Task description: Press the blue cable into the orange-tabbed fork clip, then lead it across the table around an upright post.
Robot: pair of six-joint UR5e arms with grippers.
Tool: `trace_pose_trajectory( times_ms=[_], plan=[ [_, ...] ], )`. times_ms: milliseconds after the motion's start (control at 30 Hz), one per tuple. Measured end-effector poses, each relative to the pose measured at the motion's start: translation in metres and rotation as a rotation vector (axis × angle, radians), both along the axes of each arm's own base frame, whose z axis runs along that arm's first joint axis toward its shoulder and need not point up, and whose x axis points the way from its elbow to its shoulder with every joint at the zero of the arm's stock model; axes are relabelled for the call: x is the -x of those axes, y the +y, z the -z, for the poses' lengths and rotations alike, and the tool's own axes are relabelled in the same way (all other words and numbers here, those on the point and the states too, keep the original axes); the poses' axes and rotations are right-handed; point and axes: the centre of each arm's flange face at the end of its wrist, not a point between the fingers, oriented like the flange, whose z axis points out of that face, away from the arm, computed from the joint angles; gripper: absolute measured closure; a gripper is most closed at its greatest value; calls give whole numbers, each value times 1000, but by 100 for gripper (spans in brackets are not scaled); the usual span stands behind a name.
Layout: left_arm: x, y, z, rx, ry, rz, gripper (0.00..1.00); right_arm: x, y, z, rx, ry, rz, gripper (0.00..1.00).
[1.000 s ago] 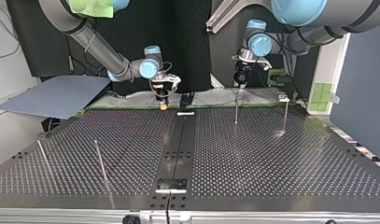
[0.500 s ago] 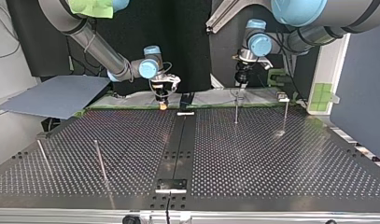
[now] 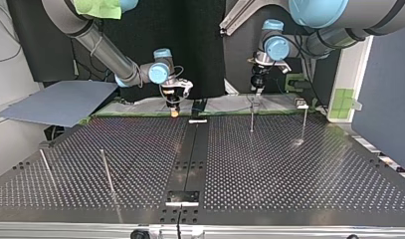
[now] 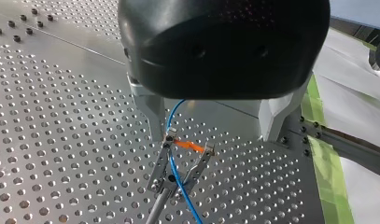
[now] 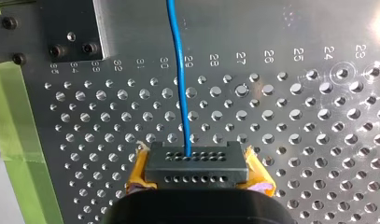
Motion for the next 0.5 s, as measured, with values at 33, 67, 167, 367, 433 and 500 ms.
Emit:
trace_pose_trajectory(
  times_ms=[33, 67, 167, 367, 433, 500],
  plan=[
    [0, 0, 0, -2, 0, 0, 0, 0, 0, 0, 0, 0, 0, 100],
    [0, 0, 0, -6, 0, 2, 0, 0, 0, 0, 0, 0, 0, 100],
    [1, -1, 0, -27, 4, 10, 0, 0, 1, 1, -1, 0, -1, 100],
    [3, -3, 1, -82, 4, 30, 0, -1, 2, 1, -2, 2, -3, 100],
    [3, -4, 1, -87, 1, 33, 0, -1, 2, 1, -4, 3, -4, 100],
    [1, -6, 0, -83, -5, 36, 0, -1, 2, 2, -5, 3, -4, 100]
  ],
)
